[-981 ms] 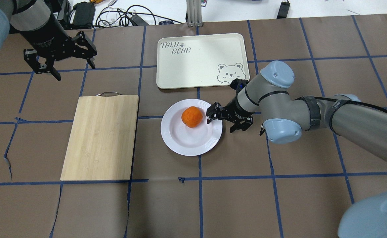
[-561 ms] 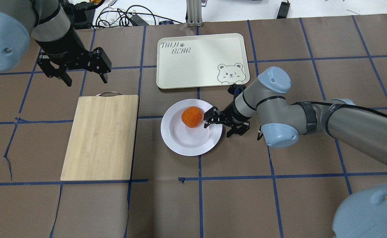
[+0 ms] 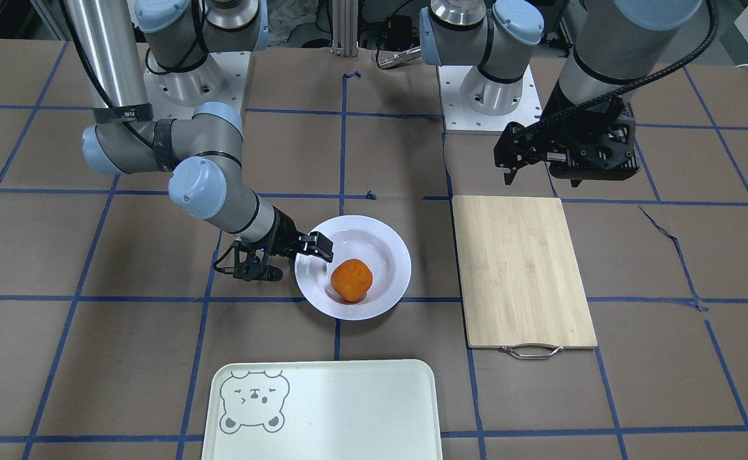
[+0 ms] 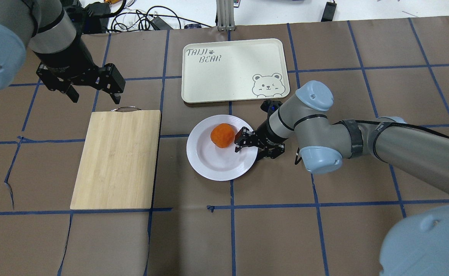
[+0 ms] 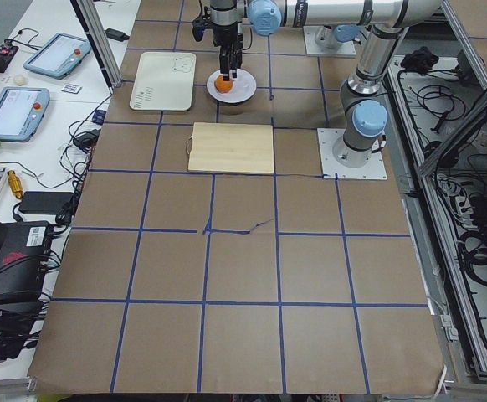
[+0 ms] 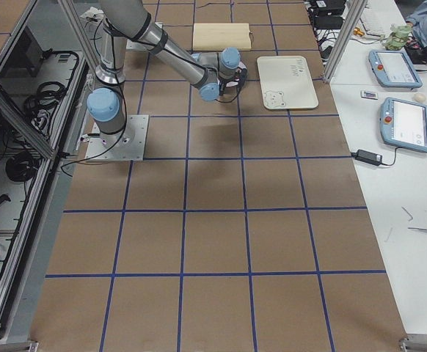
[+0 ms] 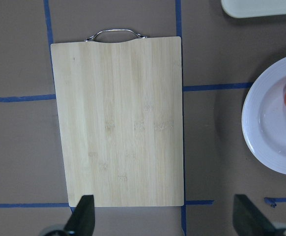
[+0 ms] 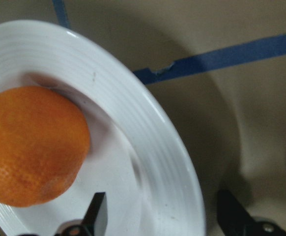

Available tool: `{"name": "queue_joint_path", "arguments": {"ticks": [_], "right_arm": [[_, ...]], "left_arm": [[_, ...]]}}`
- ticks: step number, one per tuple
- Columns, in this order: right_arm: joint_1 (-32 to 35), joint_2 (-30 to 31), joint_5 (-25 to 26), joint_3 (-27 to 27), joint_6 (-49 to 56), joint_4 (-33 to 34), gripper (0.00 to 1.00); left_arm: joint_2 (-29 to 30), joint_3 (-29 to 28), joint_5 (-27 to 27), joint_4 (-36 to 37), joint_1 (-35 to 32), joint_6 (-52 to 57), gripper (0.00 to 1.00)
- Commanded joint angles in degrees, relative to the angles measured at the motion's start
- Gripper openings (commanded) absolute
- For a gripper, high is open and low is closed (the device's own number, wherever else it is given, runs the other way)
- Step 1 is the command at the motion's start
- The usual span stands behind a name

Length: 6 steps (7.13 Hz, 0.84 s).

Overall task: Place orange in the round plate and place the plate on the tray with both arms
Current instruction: 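Grip the white plate rim with the right gripper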

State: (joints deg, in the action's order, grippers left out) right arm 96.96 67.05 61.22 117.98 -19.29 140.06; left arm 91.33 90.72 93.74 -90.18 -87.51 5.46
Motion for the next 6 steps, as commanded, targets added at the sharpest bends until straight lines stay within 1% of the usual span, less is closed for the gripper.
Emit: {"name": "queue_joint_path", "arguments": {"ticks": [1, 2, 3, 5, 6], "right_arm": [[0.34, -0.43, 0.39, -0.12, -0.04, 0.91, 0.49], [0.34, -0.52, 0.39, -0.12, -0.13, 0.91, 0.31], [0.34, -0.43, 0.3, -0.12, -0.3, 0.83, 0.17], [0.34, 0.09, 0.56, -0.38, -2.31, 0.56, 0.0], [0.34, 0.44, 0.57, -0.82, -3.72, 0.56, 0.0]], "left_arm": [[-0.1, -0.02, -0.22, 0.01, 0.06, 0.25, 1.0], [-0.02, -0.02, -0.31, 0.01, 0.06, 0.25, 1.0], [-0.02, 0.16, 0.21, 0.01, 0.06, 0.25, 1.0], [0.16, 0.16, 0.39, 0.01, 0.06, 0.25, 1.0], [0.16, 0.16, 0.31, 0.1, 0.06, 0.25, 1.0]]}}
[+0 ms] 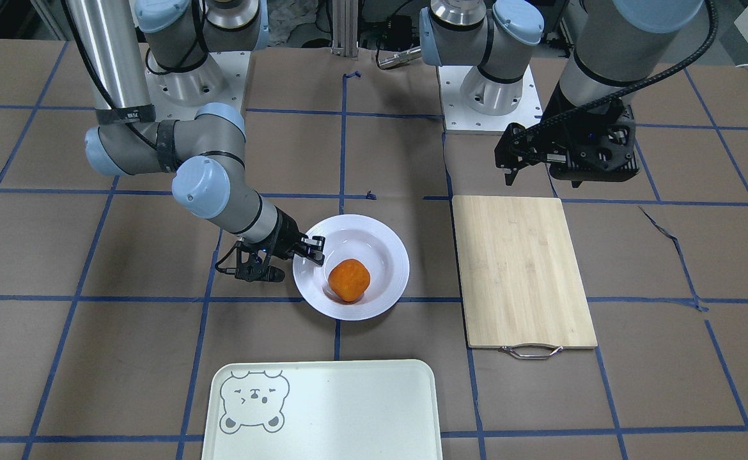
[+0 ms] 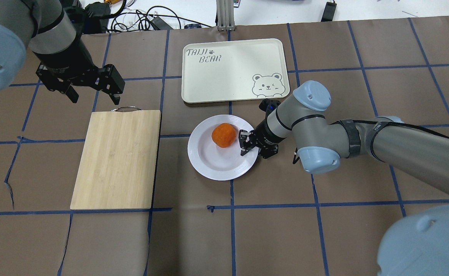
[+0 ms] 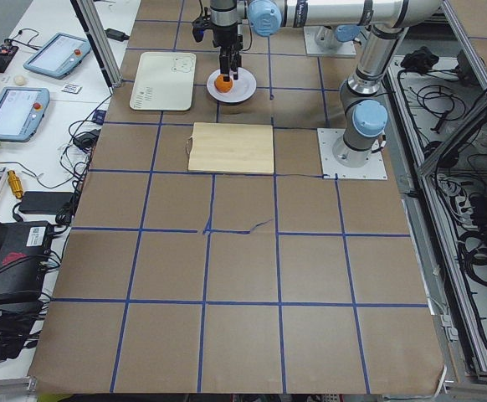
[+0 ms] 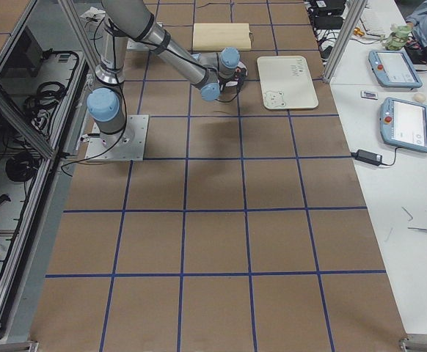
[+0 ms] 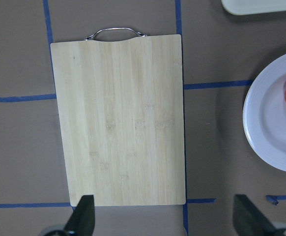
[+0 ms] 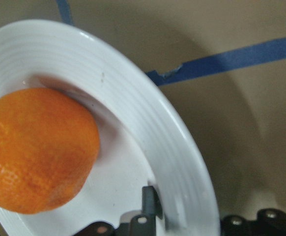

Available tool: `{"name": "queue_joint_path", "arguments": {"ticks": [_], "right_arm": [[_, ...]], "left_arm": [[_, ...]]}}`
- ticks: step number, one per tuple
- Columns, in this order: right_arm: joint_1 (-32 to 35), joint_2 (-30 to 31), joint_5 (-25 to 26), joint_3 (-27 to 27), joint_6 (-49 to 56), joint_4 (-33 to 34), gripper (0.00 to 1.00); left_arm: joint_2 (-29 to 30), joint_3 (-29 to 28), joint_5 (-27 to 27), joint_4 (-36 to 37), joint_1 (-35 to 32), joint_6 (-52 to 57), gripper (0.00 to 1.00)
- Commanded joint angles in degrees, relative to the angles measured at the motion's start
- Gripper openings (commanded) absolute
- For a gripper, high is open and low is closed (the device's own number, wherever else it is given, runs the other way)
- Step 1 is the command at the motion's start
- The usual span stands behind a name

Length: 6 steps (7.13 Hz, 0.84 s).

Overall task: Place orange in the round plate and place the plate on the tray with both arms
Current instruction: 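Grip the white plate rim with the right gripper, then slide the plate with the orange onto the bear tray with the right gripper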

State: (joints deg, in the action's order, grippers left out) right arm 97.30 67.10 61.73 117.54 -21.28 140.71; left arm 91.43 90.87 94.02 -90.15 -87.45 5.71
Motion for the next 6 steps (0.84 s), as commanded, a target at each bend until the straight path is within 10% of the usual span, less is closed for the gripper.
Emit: {"name": "queue_joint_path", "arguments": {"ticks": [1, 6], "right_arm": [[-0.44, 0.4, 0.06, -1.6, -1.66, -0.17, 0.0], [-6.85, 1.11, -3.97, -14.68, -1.05, -6.77, 0.0]], "left_arm": [[0.15, 0.01, 0.11, 0.07, 0.17, 0.0, 1.0], [0.33, 0.01, -0.16, 0.42, 0.09, -0.17, 1.0]]}}
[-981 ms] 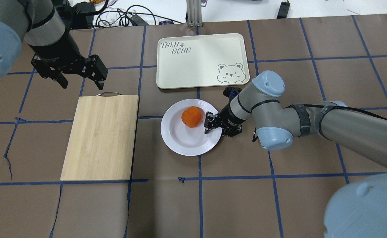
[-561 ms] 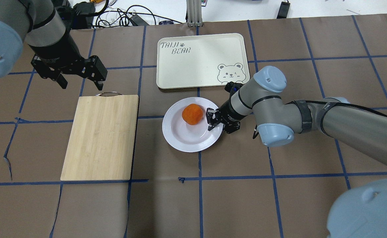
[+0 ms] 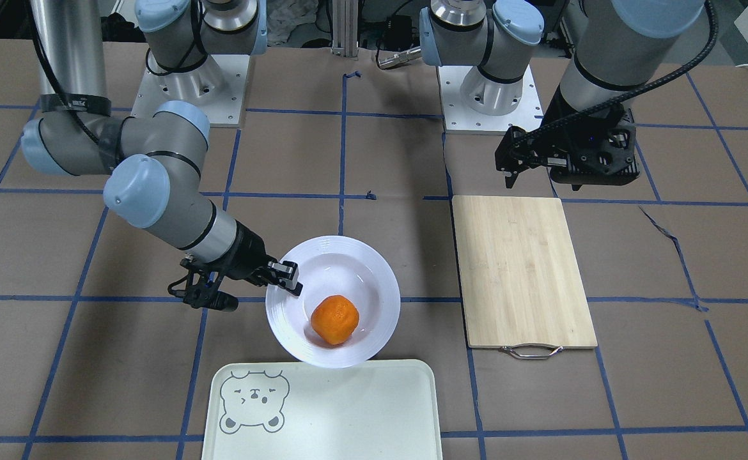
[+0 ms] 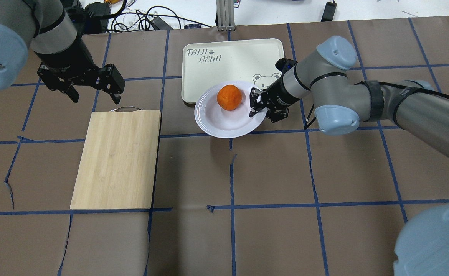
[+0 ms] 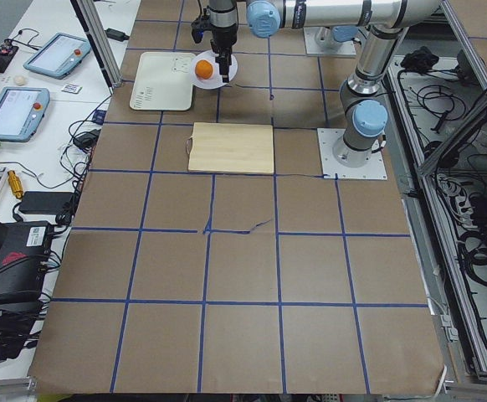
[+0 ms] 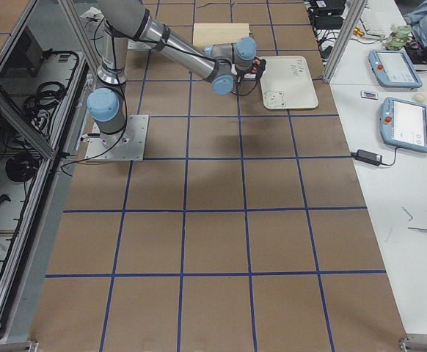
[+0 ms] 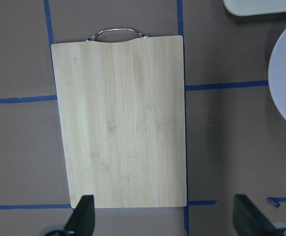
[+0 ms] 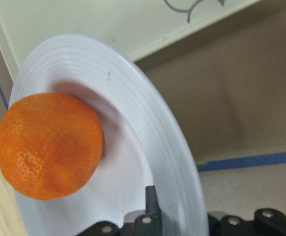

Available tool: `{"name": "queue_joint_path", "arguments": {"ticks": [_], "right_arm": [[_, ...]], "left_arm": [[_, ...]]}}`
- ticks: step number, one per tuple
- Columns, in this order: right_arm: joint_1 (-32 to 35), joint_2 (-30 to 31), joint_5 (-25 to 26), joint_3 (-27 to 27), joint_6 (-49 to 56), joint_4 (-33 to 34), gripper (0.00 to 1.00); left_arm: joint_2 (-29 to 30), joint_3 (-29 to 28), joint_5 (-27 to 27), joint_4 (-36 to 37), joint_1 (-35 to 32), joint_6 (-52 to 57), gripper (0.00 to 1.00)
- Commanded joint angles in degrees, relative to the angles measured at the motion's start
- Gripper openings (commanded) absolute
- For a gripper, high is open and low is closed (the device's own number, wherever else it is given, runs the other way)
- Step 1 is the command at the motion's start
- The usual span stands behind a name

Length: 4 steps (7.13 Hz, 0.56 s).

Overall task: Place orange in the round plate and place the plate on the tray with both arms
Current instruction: 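Slide the plate with the orange onto the bear tray with the right gripper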

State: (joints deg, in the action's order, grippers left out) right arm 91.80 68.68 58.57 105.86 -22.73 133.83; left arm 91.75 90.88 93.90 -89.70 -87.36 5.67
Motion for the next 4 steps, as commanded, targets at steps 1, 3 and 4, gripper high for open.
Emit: {"name": "queue_joint_path", "arguments": {"ticks": [1, 3, 4], "right_arm": [[-1.44, -5.61, -0.74, -9.3, 0.93, 0.29, 0.0], [-1.45, -17.04, -0.48, -22.67, 0.49, 0.12, 0.0], [-1.45, -19.09, -0.04, -23.33, 1.1, 0.38, 0.0]], "left_arm": [[0.01, 0.0, 0.06, -0.03, 0.0, -0.13, 1.0], [0.01, 0.0, 0.14, -0.03, 0.09, -0.13, 1.0], [0.18, 0.0, 0.06, 0.06, 0.0, -0.13, 1.0]]}}
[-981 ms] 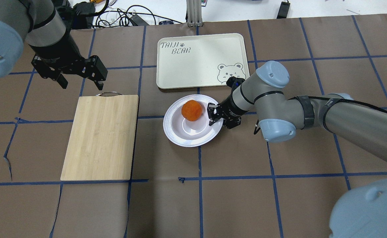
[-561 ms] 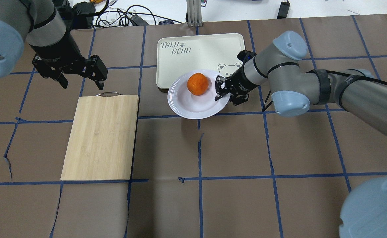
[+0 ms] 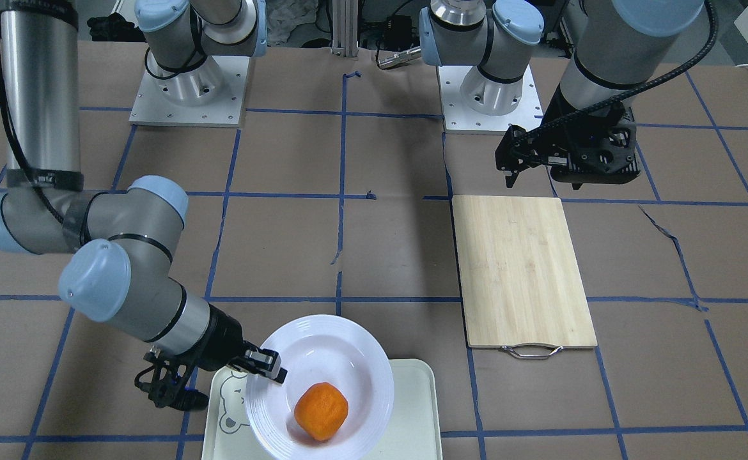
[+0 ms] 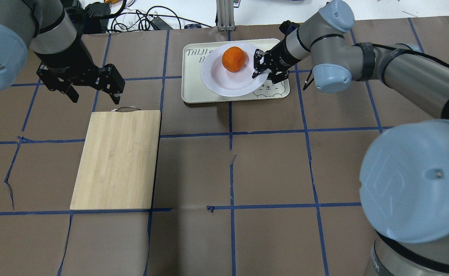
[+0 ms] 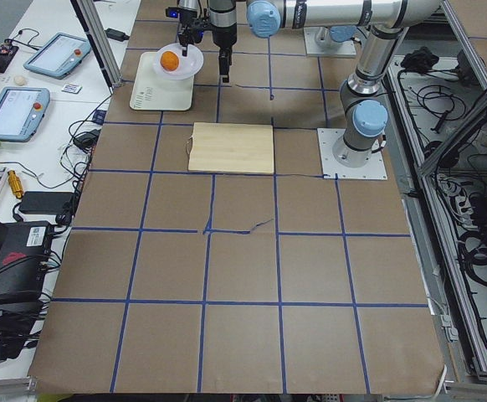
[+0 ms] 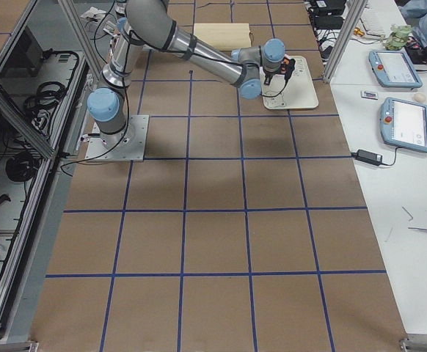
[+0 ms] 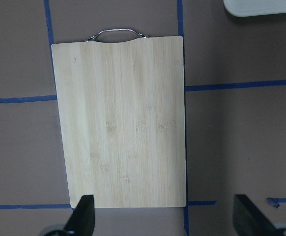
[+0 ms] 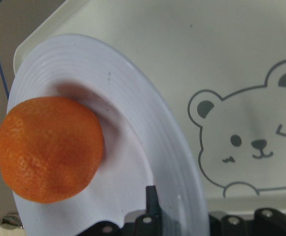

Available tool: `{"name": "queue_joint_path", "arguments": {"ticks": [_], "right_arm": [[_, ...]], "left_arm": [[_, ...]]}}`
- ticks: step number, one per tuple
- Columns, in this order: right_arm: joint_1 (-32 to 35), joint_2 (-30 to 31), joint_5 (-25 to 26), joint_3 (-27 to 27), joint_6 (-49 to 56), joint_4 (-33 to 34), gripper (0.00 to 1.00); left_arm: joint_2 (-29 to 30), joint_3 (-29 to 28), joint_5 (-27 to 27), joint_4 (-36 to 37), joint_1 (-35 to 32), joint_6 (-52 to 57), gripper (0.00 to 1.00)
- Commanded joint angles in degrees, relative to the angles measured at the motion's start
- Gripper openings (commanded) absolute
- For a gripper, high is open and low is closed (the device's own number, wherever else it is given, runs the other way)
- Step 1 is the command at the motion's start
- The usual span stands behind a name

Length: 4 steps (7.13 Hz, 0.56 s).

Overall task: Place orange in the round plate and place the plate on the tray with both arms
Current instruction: 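Slide the plate with the orange onto the bear tray with the right gripper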

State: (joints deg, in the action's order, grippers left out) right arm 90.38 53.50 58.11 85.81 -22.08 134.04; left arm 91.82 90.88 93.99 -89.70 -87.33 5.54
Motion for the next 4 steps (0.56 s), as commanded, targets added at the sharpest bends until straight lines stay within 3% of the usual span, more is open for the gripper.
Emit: {"name": "queue_joint_path", "arguments": {"ticks": [1, 2, 3, 4], "right_arm": [[-0.03, -5.41, 0.34, -3.63, 0.46, 0.34, 0.0], [-0.03, -6.56, 0.43, -3.63, 0.46, 2.08, 0.0], [-0.03, -6.83, 0.6, -3.72, 0.11, 2.88, 0.07], [-0.03, -6.75, 2.69, -4.16, -0.07, 2.89, 0.55]], "left_arm": [[-0.15, 0.0, 0.14, -0.38, -0.12, 0.0, 1.0], [-0.07, 0.09, 0.14, -0.48, -0.12, 0.0, 1.0], [-0.07, 0.09, 0.14, -0.48, -0.12, 0.0, 1.0], [-0.07, 0.0, 0.14, -0.39, -0.12, 0.0, 1.0]]}}
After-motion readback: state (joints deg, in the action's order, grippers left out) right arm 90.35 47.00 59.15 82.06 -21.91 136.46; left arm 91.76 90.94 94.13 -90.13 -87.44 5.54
